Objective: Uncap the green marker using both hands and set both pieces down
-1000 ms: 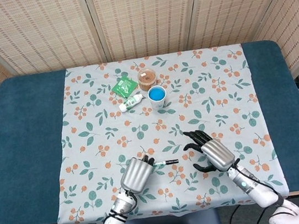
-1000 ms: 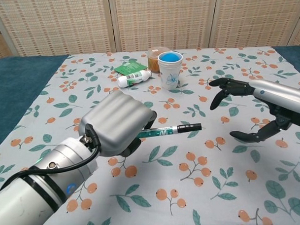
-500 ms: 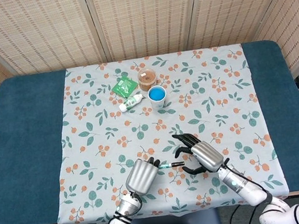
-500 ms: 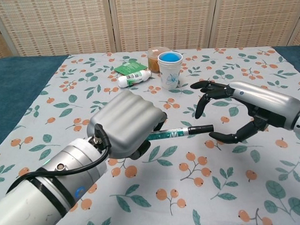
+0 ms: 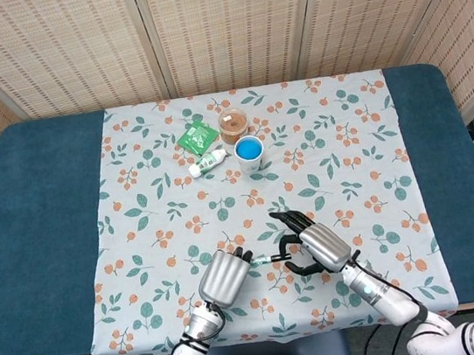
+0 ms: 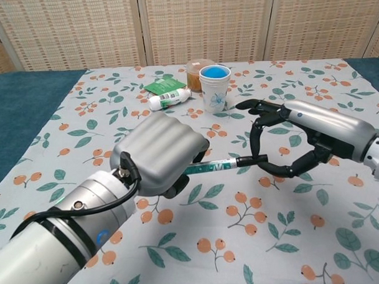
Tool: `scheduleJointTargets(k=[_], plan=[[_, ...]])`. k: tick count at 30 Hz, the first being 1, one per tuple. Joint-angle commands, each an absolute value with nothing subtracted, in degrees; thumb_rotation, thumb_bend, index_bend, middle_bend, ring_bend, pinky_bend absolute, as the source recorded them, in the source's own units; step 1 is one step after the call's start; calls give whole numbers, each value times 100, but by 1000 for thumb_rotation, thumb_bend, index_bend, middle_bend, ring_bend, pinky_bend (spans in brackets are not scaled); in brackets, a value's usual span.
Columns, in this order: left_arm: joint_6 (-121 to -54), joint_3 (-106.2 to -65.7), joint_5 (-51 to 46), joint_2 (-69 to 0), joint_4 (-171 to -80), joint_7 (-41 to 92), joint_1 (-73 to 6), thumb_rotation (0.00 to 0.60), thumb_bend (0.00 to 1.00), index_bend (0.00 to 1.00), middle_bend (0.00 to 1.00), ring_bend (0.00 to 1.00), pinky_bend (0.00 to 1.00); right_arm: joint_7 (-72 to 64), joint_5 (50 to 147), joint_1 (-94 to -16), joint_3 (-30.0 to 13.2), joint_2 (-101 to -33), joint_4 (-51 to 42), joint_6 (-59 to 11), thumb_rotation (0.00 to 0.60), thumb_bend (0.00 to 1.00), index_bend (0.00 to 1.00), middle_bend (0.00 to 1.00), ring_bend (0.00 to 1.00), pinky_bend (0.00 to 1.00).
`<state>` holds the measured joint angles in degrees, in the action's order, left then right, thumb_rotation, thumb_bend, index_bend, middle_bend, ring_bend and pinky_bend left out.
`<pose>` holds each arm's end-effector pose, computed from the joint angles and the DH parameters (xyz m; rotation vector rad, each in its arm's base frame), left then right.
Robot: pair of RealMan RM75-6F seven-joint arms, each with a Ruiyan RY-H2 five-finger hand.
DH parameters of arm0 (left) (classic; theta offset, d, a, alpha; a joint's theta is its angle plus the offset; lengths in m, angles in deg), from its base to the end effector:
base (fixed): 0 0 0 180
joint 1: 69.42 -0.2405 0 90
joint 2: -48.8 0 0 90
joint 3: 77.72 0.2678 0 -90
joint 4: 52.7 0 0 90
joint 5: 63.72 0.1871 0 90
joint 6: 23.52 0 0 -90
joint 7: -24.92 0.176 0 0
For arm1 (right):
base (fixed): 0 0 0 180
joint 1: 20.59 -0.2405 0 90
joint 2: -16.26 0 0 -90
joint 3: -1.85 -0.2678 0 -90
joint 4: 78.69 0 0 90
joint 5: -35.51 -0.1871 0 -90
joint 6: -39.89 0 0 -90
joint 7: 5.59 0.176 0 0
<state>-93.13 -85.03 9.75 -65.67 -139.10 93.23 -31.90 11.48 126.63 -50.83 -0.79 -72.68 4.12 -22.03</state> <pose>-0.0507 0.2760 -0.0991 -1.9585 -0.3095 -0.8414 -0.1777 -0.2974 -0.0147 1.8775 -1.3343 1.2942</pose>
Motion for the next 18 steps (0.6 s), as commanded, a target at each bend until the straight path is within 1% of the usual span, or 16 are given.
scheduleJointTargets(k=[1, 11, 18], plan=[[-9323, -8531, 935, -6544, -13920, 9366, -3174, 600, 427, 758, 854, 930, 1000, 985, 12554, -5120, -99, -7203, 517, -2110, 600, 281, 527, 0, 0, 0], [-9330, -8541, 826, -6511, -13915, 9384, -3129, 600, 427, 755, 851, 930, 1000, 455, 12172, -5211, -165, -7010, 929, -1844, 600, 281, 527, 0, 0, 0], [-9355, -8518, 819, -6500, -13901, 9398, -3109, 600, 428, 754, 850, 930, 1000, 422, 12201, -5219, -166, -7027, 945, -1926, 600, 284, 490, 0, 0, 0]])
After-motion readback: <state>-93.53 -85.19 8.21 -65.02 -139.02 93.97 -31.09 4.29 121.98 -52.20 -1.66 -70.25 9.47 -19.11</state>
